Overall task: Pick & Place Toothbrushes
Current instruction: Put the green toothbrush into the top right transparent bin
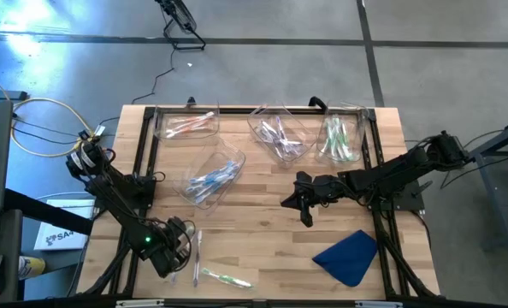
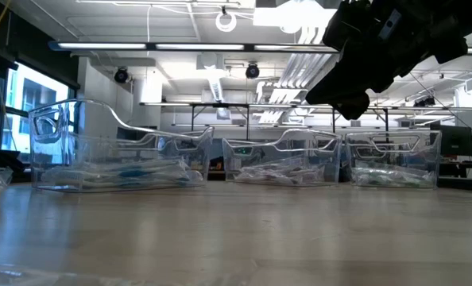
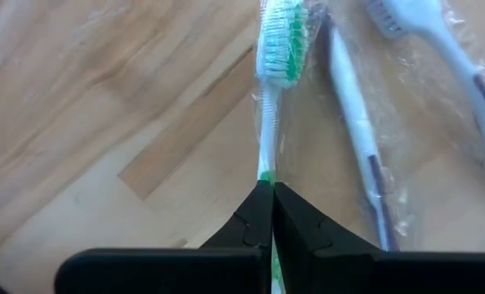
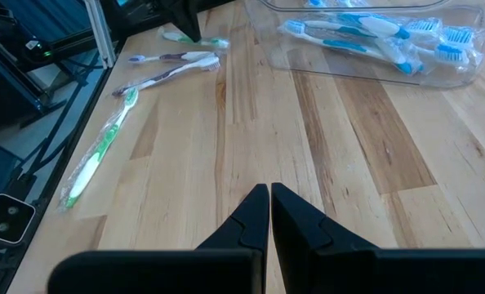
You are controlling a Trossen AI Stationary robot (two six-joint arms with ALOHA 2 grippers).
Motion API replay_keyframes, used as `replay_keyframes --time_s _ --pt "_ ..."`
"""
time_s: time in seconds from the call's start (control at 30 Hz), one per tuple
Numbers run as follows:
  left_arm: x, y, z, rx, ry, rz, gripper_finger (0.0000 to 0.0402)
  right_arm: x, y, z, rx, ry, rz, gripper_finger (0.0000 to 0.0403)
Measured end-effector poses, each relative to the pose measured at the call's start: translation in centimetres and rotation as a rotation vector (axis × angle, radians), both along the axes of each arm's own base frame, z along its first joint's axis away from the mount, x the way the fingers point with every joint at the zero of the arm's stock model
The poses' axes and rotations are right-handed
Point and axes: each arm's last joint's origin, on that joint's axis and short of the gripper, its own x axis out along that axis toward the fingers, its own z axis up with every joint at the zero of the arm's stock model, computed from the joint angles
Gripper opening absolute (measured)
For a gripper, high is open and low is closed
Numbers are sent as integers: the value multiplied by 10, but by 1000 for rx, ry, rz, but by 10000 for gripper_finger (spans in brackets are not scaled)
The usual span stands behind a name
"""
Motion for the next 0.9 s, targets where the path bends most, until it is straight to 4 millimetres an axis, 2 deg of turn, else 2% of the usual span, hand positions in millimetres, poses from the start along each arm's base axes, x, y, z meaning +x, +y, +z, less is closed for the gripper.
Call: replay_keyframes --time_s 0.2,0.5,0.7,0.9 --pt "2 -2 6 -5 -34 -16 0 0 0 0 1 0 2 9" --pt "8 -8 29 32 -59 -59 0 0 0 0 -14 -2 10 9" --pt "12 -12 53 81 -70 -83 0 0 1 0 -7 -1 28 9" --pt "20 -17 83 142 -180 -119 0 0 1 0 -22 -4 52 9"
